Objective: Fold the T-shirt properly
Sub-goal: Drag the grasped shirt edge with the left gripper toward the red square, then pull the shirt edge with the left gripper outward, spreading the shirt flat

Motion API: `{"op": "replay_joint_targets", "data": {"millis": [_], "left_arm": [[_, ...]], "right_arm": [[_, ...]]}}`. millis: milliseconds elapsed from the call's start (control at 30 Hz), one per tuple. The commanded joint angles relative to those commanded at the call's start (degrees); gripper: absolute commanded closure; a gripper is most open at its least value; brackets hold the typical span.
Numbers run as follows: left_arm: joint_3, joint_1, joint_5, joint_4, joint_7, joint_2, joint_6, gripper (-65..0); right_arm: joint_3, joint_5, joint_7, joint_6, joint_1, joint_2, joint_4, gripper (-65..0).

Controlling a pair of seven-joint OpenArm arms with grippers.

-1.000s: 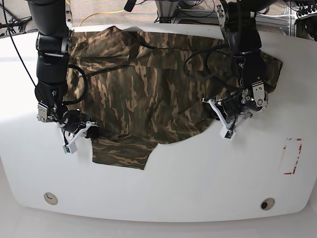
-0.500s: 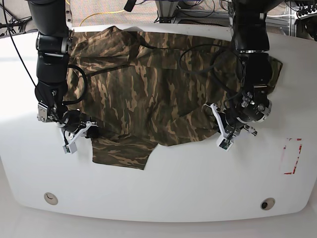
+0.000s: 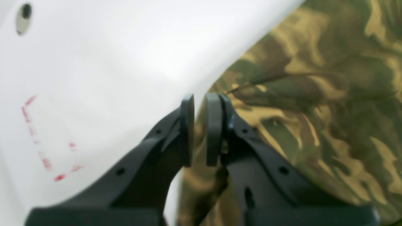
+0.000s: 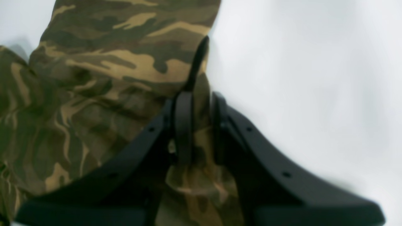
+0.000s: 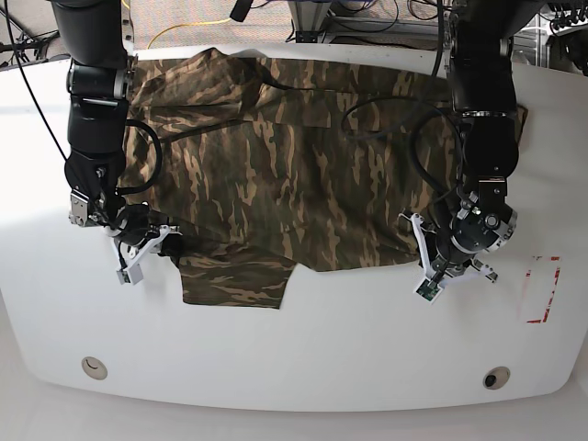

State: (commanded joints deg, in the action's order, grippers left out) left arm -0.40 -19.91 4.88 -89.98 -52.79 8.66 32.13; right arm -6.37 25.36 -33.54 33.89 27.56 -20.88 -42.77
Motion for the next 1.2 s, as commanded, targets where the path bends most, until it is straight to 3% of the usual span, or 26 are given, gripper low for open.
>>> {"op": "replay_joint_targets", "data": {"millis": [200, 267, 400, 867, 1067, 1200], "left_arm": [[-0.35, 0.0, 0.0, -0.18, 0.0, 0.26, -0.35, -37.8], [-0.44, 0.09, 0.0, -0.53, -0.18, 0.26, -0.35, -41.1], [-5.27, 3.69, -0.62, -2.73, -3.08, 1.58, 0.09, -40.1], [-21.89, 14.15, -7.03, -3.25, -2.9, 2.37, 0.18, -40.1], [-25.41, 14.33, -7.03, 1.14, -2.81, 3.52, 5.1, -40.0], [-26.73, 13.98, -7.03, 3.78, -2.64, 3.43, 6.15, -39.9]], "right_arm": [[0.0, 0.0, 0.0, 0.0, -0.79, 0.0, 0.0, -9.7], [0.0, 0.0, 0.0, 0.0, -0.79, 0.0, 0.0, -9.7], [0.0, 0.0, 0.0, 0.0, -0.97, 0.0, 0.0, -9.7], [0.0, 0.0, 0.18, 0.0, -1.05, 1.05, 0.0, -9.7], [0.0, 0.0, 0.09, 0.0, -1.05, 1.14, 0.0, -9.7], [0.0, 0.0, 0.09, 0.0, -1.05, 1.14, 0.0, -9.7]]}}
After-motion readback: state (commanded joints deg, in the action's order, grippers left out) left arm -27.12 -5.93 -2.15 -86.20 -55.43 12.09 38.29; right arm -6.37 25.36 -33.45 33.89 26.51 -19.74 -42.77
